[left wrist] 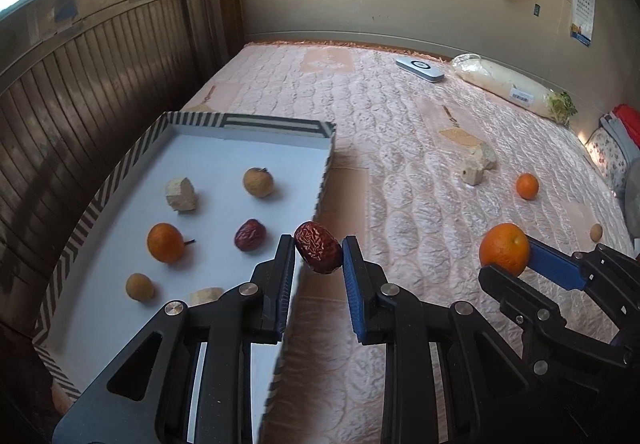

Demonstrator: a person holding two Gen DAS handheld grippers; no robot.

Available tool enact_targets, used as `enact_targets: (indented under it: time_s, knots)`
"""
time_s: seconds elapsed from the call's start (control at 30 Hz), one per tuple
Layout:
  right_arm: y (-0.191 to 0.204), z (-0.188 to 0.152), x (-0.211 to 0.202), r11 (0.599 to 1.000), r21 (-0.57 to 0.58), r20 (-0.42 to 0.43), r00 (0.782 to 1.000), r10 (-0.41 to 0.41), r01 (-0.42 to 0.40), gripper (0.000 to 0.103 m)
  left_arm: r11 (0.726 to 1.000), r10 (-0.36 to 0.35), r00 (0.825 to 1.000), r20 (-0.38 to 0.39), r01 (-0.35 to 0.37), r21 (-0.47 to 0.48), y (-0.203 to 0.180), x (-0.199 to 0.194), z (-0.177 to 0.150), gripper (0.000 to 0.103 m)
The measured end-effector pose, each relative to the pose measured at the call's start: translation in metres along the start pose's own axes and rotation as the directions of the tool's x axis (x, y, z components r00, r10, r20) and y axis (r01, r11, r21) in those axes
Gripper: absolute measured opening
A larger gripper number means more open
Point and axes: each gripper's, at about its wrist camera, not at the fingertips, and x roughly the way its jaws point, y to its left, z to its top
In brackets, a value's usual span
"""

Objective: Organize fruits
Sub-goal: 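Carry the red date and orange over the striped tray with both grippers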

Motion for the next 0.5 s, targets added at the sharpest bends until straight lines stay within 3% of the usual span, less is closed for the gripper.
enact_targets:
  time_s: [0.5]
  knots:
    - [0.064, 0.014, 0.029, 0.985, -0.123, -0.042, 0.993, 0.115, -0.119, 0.031, 0.991, 0.098, 0.995, -0.019, -0.099, -0.093, 0.066, 0.001, -0.012, 0.024]
